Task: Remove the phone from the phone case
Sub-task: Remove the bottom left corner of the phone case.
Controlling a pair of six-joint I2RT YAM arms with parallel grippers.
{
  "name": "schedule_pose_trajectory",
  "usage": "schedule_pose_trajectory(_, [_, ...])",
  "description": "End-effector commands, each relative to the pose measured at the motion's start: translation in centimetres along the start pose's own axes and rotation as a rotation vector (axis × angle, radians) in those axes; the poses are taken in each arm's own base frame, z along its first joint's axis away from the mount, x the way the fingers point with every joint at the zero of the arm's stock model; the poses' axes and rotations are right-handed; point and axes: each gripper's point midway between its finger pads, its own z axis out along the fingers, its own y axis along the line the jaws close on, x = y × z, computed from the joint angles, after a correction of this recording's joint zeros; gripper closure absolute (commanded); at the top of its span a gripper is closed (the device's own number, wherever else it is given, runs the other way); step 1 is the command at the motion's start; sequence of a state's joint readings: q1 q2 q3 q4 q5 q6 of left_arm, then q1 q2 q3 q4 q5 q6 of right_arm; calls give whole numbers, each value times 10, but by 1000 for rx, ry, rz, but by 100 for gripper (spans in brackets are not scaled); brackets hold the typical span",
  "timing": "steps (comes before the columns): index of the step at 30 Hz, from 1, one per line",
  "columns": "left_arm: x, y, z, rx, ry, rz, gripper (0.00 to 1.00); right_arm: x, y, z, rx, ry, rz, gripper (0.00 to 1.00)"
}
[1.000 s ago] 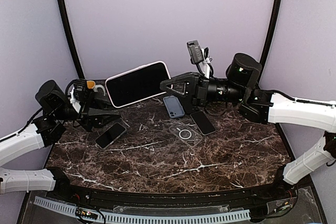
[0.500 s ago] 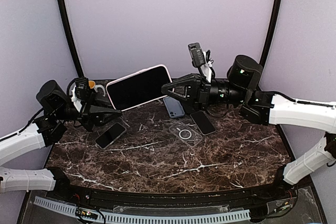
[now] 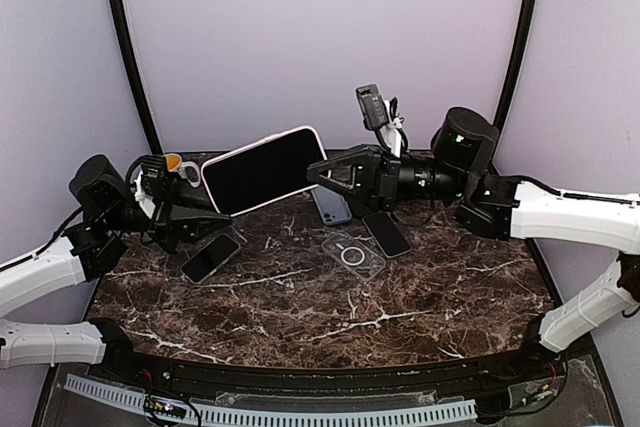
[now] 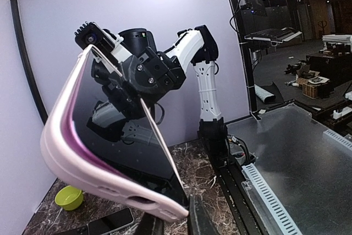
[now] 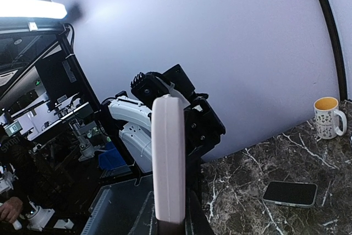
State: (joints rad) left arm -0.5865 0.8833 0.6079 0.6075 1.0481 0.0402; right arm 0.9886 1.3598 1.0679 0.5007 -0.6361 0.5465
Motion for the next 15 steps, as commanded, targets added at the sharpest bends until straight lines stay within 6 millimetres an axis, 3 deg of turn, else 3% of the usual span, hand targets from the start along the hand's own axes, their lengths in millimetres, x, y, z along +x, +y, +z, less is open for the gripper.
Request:
schedule_pose_trajectory(1, [-4, -12, -4, 26, -12, 116, 87, -26, 21, 1, -72, -62, 49, 100])
schedule_pose_trajectory(15, [-1, -17, -4, 29, 0, 162, 88, -3, 30, 2, -138, 29, 140, 100])
